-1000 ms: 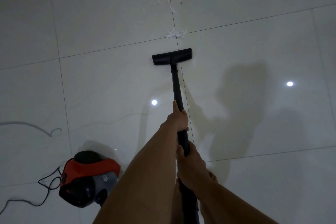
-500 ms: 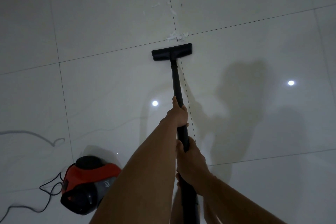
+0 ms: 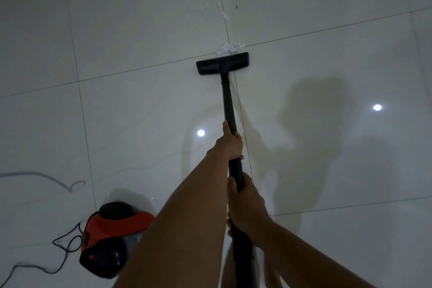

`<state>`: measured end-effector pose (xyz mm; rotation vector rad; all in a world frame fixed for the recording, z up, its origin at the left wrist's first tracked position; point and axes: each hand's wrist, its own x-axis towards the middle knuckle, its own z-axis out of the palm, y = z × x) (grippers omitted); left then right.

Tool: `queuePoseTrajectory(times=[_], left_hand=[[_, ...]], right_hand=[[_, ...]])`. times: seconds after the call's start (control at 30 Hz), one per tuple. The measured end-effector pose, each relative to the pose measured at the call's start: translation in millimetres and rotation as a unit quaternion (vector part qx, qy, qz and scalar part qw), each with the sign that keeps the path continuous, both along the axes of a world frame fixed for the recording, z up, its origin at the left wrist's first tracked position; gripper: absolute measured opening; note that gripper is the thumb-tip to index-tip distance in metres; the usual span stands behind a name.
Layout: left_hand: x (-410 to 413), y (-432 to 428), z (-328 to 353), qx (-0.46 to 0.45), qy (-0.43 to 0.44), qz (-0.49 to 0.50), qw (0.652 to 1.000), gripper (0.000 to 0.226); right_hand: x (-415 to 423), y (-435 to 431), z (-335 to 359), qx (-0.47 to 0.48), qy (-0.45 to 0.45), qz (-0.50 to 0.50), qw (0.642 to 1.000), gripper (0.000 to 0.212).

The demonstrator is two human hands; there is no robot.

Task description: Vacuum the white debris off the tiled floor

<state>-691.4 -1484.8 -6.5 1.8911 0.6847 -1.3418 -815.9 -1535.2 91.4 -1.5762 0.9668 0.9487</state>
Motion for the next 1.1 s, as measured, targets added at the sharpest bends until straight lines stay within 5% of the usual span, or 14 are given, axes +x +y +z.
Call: queuePoseTrajectory(times=[0.57,0.8,1.1], left_hand=[[29.1,-5.8,0.9,0.004,-0.004,0.007,1.000,0.071],[46.1,-1.4,47.4,0.007,0.057,0.009,0.998,0.072],[-22.1,-7.0,103.6,-0.010,0.122,0.006,0.992,0.070]], right_hand=[[34.8,-5.9,4.9,0.033,0.032,-0.023,0.999,0.030],[68.9,-12.0,66.5,0.115,0.109,-0.055,0.986,0.031],[22.9,-17.5,128.3,0.061,0.131,-0.003,0.989,0.038]])
